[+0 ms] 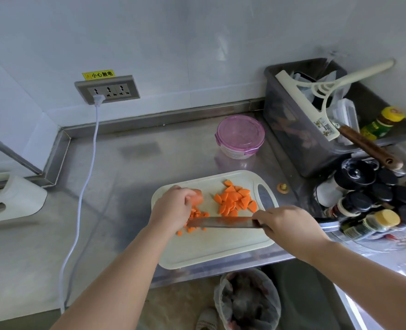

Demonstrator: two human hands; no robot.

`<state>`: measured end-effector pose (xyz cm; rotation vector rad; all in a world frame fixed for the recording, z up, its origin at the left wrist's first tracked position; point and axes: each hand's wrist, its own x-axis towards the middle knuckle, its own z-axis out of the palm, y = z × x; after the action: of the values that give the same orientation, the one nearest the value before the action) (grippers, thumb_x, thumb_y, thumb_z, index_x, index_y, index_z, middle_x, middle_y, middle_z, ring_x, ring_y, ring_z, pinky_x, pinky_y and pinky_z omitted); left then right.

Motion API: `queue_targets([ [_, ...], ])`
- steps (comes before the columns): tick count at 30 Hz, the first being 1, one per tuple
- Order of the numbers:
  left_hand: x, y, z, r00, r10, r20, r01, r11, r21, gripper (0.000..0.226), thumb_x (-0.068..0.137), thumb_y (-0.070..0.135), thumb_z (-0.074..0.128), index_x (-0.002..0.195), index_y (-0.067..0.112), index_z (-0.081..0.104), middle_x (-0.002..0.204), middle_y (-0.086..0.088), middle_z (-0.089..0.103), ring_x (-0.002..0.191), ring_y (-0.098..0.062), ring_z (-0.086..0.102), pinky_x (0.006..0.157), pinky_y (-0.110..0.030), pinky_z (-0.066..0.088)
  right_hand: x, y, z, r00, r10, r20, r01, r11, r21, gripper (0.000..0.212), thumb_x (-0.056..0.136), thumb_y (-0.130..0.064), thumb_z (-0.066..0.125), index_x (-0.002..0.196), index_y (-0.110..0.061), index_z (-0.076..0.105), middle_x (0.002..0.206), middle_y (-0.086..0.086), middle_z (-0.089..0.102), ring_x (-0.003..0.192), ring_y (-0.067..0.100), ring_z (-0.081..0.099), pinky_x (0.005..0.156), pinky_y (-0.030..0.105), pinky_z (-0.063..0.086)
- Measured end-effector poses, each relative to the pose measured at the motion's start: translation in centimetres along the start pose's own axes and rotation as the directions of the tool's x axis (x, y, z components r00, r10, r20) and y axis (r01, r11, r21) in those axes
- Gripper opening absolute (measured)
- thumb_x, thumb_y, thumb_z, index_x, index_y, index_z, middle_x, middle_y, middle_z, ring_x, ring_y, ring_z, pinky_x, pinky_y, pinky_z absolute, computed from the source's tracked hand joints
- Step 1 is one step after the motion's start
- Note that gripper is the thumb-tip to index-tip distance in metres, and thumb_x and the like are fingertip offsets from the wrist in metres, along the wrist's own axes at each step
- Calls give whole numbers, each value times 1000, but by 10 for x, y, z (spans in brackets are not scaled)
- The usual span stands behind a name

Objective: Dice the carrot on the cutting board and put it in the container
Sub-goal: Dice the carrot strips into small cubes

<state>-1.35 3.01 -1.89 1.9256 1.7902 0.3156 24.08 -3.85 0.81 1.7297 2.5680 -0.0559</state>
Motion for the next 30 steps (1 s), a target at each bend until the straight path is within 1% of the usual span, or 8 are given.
queue_targets([
  [2,10,8,0,996,-52,-69,44,993,-110,28,95,10,46,109,22,68,108,5,66,100,-14,62,84,-19,44,-5,12,-8,985,147,87,-152,987,47,21,91,-26,55,109,-35,61,86,-5,68,76,21,62,60,28,43],
  [4,20,16,5,993,-93,-69,80,983,-164,24,94,9,48,108,21,64,98,8,65,89,-10,61,70,-8,39,-10,21,-8,945,297,140,-319,931,175,26,98,-28,45,121,-34,55,96,-2,69,86,23,63,66,30,45],
  [8,35,38,32,988,65,143,-54,995,-82,36,90,7,55,124,17,58,118,-3,66,108,-22,61,94,-36,47,-8,25,0,861,466,203,-506,753,421,12,97,-23,48,104,-21,58,75,-3,60,71,21,57,57,30,40],
  [11,41,52,43,969,102,224,-122,989,80,44,91,10,56,133,22,51,127,-1,59,116,-22,57,98,-36,44,-5,23,1,836,501,222,-539,677,501,19,97,-21,48,78,-23,48,65,-7,51,60,12,49,51,23,35],
  [15,45,54,46,980,71,187,-107,975,195,38,92,13,55,128,26,53,118,1,62,107,-22,60,90,-35,48,-4,20,-1,825,507,248,-555,647,522,36,98,-21,47,66,-32,35,63,-9,47,55,7,43,48,20,29],
  [17,46,53,43,986,48,161,-70,988,139,31,92,15,58,121,25,58,108,4,67,101,-20,62,87,-33,48,-4,20,-2,819,510,262,-564,634,529,35,98,-22,48,67,-32,35,63,-10,46,55,7,43,48,20,28],
  [22,51,52,40,990,-40,137,72,968,-241,22,88,10,64,110,12,63,96,0,65,92,-18,62,77,-23,40,-6,22,-3,802,520,294,-590,607,533,28,97,-22,48,71,-24,42,63,-7,48,55,8,43,49,20,30],
  [30,56,50,55,972,8,235,35,983,-181,29,90,0,57,116,11,63,112,-5,67,108,-21,62,100,-36,45,-4,25,-6,804,505,314,-589,604,537,17,99,-24,47,83,-18,50,64,-6,50,53,7,44,47,17,30],
])
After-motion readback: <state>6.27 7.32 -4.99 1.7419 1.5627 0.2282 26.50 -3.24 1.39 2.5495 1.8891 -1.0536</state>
